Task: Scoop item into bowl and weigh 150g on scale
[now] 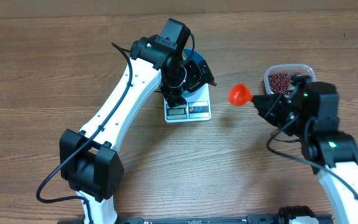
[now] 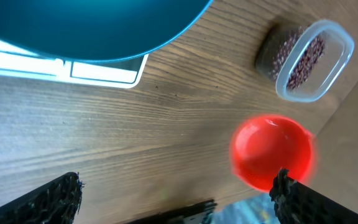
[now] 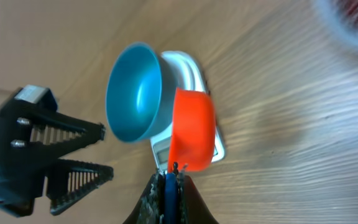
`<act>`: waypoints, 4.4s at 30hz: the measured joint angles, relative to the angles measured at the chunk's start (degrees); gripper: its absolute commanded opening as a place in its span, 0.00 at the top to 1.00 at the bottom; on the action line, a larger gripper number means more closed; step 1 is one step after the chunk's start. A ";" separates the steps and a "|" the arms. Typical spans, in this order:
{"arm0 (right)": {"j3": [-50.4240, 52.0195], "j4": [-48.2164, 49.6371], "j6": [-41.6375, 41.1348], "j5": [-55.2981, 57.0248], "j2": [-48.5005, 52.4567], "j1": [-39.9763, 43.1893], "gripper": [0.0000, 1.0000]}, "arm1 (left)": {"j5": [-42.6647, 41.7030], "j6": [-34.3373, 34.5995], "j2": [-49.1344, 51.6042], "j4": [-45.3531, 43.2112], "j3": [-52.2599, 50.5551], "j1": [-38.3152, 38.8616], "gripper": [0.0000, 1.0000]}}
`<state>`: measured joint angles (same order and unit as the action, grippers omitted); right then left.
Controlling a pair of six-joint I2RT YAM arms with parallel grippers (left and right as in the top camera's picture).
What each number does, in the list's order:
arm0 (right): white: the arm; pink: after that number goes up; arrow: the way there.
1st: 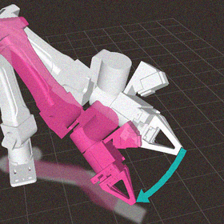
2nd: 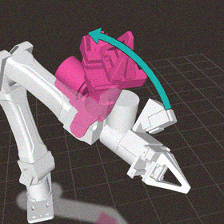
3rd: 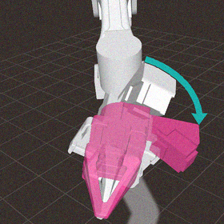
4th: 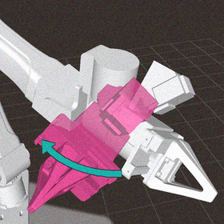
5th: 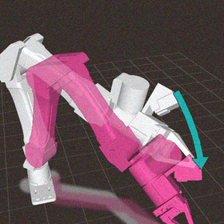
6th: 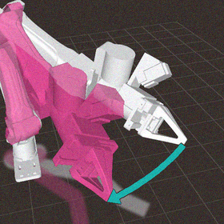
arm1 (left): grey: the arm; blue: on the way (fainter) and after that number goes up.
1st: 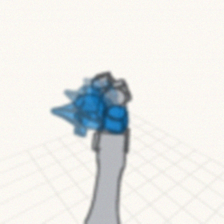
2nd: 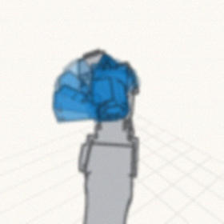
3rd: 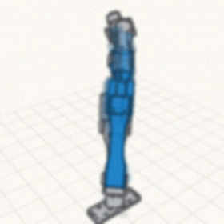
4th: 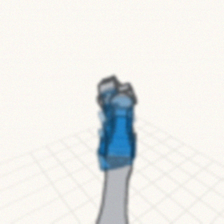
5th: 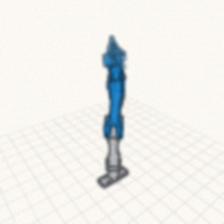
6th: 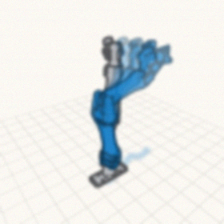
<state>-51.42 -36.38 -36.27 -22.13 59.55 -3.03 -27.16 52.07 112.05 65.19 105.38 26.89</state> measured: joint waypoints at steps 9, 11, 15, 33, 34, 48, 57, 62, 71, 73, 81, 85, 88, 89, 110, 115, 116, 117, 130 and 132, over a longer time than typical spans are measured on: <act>-3.98 -10.19 4.94 13.09 -7.61 0.00 0.96 | 0.35 -9.38 0.00 -0.92 0.00 0.00 0.93; -3.98 -11.39 5.99 15.19 -8.63 0.00 0.96 | 0.39 -12.90 0.00 -0.96 0.00 0.00 0.96; -3.98 -12.13 6.93 16.74 -9.73 0.00 0.96 | 0.39 -20.87 0.00 -0.94 0.00 0.00 0.96; -3.98 -15.26 7.61 17.68 -9.88 0.00 0.96 | 22.21 -46.84 -11.96 2.54 0.04 3.78 0.96; -3.98 -15.28 7.63 17.68 -9.88 0.00 0.96 | 23.58 -47.60 -13.05 2.71 0.11 4.79 0.95; -3.98 -15.54 7.58 17.66 -9.88 0.00 0.96 | 35.06 -49.70 -14.91 -10.60 -15.28 12.48 0.95; -3.98 -15.58 7.58 17.66 -9.77 0.00 0.96 | 32.04 -49.72 -14.75 -29.46 -28.50 12.48 0.96; -3.98 -15.10 7.61 17.68 -9.77 0.00 0.96 | 31.67 -50.62 -14.71 -35.78 -34.64 12.46 0.96; -3.98 -14.82 7.58 17.68 -9.77 0.00 0.96 | 31.67 -51.28 -14.05 -42.53 -39.67 12.46 0.96; -3.98 -14.82 7.61 17.68 -9.70 0.00 0.96 | 31.67 -51.76 -13.29 -42.99 -39.67 12.46 0.96; -3.98 -14.84 7.61 17.68 -7.43 0.00 0.96 | 31.74 -52.28 -8.22 -45.42 -39.78 12.46 0.96; -3.98 -14.86 7.61 17.68 -6.45 0.00 0.96 | 32.85 -52.11 -6.88 -45.83 -39.89 12.46 0.96; -3.98 -14.91 7.61 17.68 -6.29 0.00 0.96 | 34.60 -51.30 -6.86 -46.45 -40.06 12.46 0.96; -3.98 -14.88 7.61 17.70 -6.29 0.00 0.96 | 35.17 -50.93 -6.86 -46.60 -40.09 12.46 0.96; -3.98 -14.88 7.61 17.70 -6.29 0.00 0.96 | 37.27 -49.24 -6.86 -46.58 -40.11 10.71 0.96; -3.98 -14.84 7.61 17.70 -6.29 0.00 0.96 | 36.17 -49.24 -6.86 -46.10 -40.11 10.71 0.96; -3.98 -14.80 7.61 17.68 -6.29 0.00 0.96 | 35.78 -49.24 -6.86 -46.07 -40.11 10.71 0.96; -3.98 -14.78 7.63 17.68 -6.29 0.00 0.96 | 35.54 -49.24 -6.86 -46.10 -40.11 10.71 0.96; -3.98 -14.64 7.63 17.70 -6.29 0.00 0.96 | 34.62 -49.27 -5.60 -45.94 -40.11 10.71 0.96; -3.98 -14.67 7.63 17.70 -6.29 0.00 0.96 | 34.62 -49.27 -5.01 -45.99 -40.11 10.71 0.96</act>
<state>-55.40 -51.05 -28.64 -4.43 53.25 -3.03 7.46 2.81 107.04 19.20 65.28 37.60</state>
